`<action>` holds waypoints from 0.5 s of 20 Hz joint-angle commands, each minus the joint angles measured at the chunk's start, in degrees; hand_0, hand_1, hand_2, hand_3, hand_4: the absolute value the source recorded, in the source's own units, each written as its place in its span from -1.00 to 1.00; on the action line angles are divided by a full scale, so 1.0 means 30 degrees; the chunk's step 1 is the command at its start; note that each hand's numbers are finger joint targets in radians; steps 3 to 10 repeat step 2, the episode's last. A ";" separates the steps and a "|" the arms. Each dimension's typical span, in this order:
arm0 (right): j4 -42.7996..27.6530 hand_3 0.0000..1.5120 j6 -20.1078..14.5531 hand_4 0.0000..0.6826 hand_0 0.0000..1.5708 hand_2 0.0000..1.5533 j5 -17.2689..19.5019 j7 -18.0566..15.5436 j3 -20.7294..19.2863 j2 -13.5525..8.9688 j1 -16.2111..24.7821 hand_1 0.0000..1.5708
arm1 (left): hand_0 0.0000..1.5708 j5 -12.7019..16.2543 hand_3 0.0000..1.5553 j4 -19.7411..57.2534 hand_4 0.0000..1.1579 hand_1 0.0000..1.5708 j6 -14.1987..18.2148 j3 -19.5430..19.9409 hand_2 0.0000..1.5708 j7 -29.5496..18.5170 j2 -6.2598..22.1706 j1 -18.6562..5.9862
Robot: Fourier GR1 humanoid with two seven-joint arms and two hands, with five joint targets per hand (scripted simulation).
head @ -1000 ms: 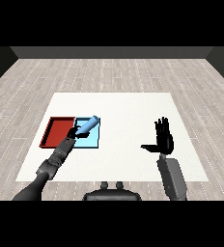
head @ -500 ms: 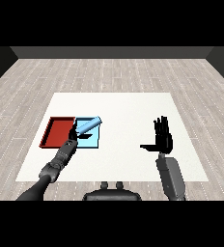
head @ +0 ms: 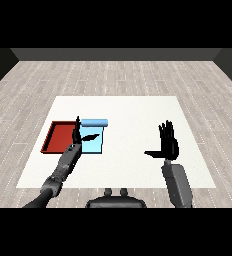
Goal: Pick the blue can and put it in the blue box
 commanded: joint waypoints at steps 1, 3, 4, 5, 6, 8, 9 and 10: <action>0.0033 -1.00 0.0327 -1.00 -1.00 -1.00 0.0113 0.0586 -0.0193 -0.0811 -0.0015 -1.00 | -1.00 0.0475 -1.00 -0.3888 -1.00 -1.00 -0.1993 -0.0608 -1.00 -0.2463 -0.1155 0.1741; 0.0484 -1.00 0.0510 -1.00 -1.00 -1.00 0.0072 0.0294 -0.0405 -0.0854 -0.0091 -1.00 | -1.00 0.0546 -1.00 -0.5221 -1.00 -1.00 -0.2164 -0.0726 -1.00 -0.2508 -0.0549 0.2951; 0.0484 -1.00 0.0510 -1.00 -1.00 -1.00 0.0072 0.0294 -0.0405 -0.0854 -0.0091 -1.00 | -1.00 0.0546 -1.00 -0.5221 -1.00 -1.00 -0.2164 -0.0726 -1.00 -0.2508 -0.0549 0.2951; 0.0484 -1.00 0.0510 -1.00 -1.00 -1.00 0.0072 0.0294 -0.0405 -0.0854 -0.0091 -1.00 | -1.00 0.0546 -1.00 -0.5221 -1.00 -1.00 -0.2164 -0.0726 -1.00 -0.2508 -0.0549 0.2951; 0.0484 -1.00 0.0510 -1.00 -1.00 -1.00 0.0072 0.0294 -0.0405 -0.0854 -0.0091 -1.00 | -1.00 0.0546 -1.00 -0.5221 -1.00 -1.00 -0.2164 -0.0726 -1.00 -0.2508 -0.0549 0.2951; 0.0484 -1.00 0.0510 -1.00 -1.00 -1.00 0.0072 0.0294 -0.0405 -0.0854 -0.0091 -1.00 | -1.00 0.0546 -1.00 -0.5221 -1.00 -1.00 -0.2164 -0.0726 -1.00 -0.2508 -0.0549 0.2951; 0.0484 -1.00 0.0510 -1.00 -1.00 -1.00 0.0072 0.0294 -0.0405 -0.0854 -0.0091 -1.00 | -1.00 0.0546 -1.00 -0.5221 -1.00 -1.00 -0.2164 -0.0726 -1.00 -0.2508 -0.0549 0.2951; 0.0484 -1.00 0.0510 -1.00 -1.00 -1.00 0.0072 0.0294 -0.0405 -0.0854 -0.0091 -1.00 | -1.00 0.0546 -1.00 -0.5221 -1.00 -1.00 -0.2164 -0.0726 -1.00 -0.2508 -0.0549 0.2951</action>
